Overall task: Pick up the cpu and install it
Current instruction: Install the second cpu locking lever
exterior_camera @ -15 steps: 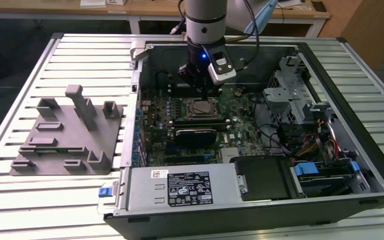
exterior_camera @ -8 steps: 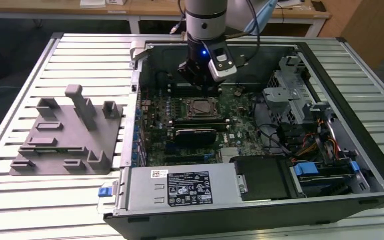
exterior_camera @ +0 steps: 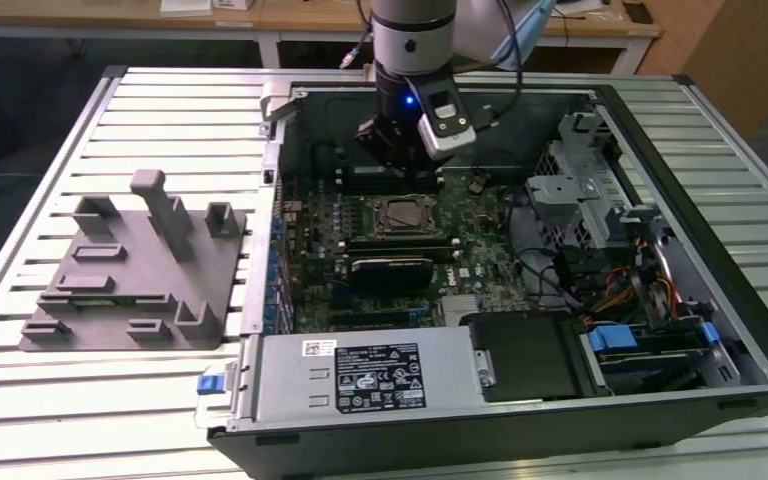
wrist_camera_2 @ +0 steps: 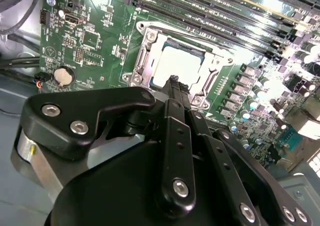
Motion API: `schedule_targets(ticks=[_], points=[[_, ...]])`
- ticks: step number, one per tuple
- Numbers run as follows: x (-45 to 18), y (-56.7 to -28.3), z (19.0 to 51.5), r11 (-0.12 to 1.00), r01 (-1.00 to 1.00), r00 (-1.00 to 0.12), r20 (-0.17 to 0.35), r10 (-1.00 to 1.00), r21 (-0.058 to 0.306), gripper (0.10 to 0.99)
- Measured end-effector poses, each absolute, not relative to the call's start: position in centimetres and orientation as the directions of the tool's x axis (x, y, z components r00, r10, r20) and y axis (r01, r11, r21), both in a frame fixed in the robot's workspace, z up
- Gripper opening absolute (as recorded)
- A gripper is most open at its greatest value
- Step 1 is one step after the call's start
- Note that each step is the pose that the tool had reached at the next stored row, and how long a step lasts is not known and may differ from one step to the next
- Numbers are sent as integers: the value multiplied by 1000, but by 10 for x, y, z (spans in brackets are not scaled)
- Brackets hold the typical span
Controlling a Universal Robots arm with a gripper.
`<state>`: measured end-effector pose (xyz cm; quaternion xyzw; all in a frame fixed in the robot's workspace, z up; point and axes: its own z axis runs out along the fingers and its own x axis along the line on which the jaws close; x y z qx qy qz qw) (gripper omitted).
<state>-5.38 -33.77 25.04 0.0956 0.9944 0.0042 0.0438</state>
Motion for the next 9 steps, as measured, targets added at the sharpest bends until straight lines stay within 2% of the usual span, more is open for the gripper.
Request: schedule_targets(ticks=[9], points=[[-50,-353,250,982,190,-978,-86,191,17,106]])
